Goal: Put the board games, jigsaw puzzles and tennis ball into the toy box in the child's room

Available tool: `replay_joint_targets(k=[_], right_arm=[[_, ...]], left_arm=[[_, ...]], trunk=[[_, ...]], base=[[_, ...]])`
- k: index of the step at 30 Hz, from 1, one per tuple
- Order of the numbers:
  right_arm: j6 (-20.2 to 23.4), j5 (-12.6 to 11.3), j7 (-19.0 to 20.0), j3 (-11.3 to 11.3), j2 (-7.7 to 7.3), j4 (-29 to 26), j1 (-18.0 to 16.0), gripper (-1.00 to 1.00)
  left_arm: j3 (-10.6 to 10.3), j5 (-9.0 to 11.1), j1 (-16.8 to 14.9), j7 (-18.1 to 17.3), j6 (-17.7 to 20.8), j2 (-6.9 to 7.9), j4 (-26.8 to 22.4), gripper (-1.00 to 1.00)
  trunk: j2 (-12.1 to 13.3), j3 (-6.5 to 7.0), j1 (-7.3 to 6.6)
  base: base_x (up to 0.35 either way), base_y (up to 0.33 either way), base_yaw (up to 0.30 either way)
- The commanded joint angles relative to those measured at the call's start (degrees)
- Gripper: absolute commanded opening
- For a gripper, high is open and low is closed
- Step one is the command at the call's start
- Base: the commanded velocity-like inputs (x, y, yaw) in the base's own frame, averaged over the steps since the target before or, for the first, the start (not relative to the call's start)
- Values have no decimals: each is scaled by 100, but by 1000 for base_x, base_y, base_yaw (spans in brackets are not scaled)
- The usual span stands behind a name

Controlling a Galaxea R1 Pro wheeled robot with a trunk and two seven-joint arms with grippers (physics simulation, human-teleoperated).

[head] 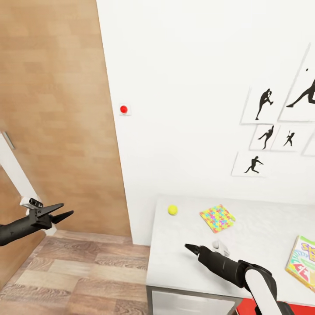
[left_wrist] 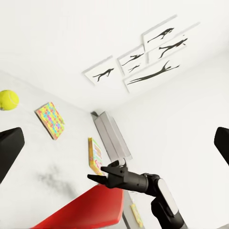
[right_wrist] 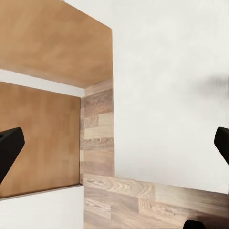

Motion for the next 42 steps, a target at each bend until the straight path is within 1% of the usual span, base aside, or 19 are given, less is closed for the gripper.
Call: replay_joint_targets(k=[1, 12, 17, 22, 27, 31, 35, 42], right_arm=[[21, -62, -57, -3, -2, -8, -4, 100], [21, -70, 32, -11, -8, -8, -4, 100], [21, -70, 54, -5, -8, -8, -4, 100], [21, -70, 57, -3, -8, -8, -4, 100], [21, -70, 60, -5, -8, -8, -4, 100], [21, -70, 63, -9, -8, -8, -4, 100], [21, -70, 63, -12, -8, -8, -4, 100], [21, -70, 65, -12, -14, -8, -4, 100]], left_arm=[[-3, -1, -7, -21, 60, 0, 0, 100], [-3, -1, -7, -25, 60, 0, 2, 100], [-3, -1, -1, -21, 60, -1, 1, 100], [-3, -1, 2, -21, 50, -1, 1, 100], [-3, -1, 2, -27, 43, -1, -1, 100], [0, -1, 2, -29, 43, -1, 0, 100], [4, 0, 2, -36, 42, -1, 2, 100], [6, -1, 8, -38, 42, -1, 2, 100]], trunk=[[-13, -13, 5], [-13, -13, 5], [-13, -13, 5], [-13, -7, 5], [-13, -6, 5], [-13, -5, 5], [-13, 5, 5], [-13, 9, 5]], base=[[105, 0, 194], [26, -125, 42], [197, -19, -7], [217, -13, -153], [191, -83, -46], [34, -18, -15], [6, -10, -161], [-10, -150, -72]])
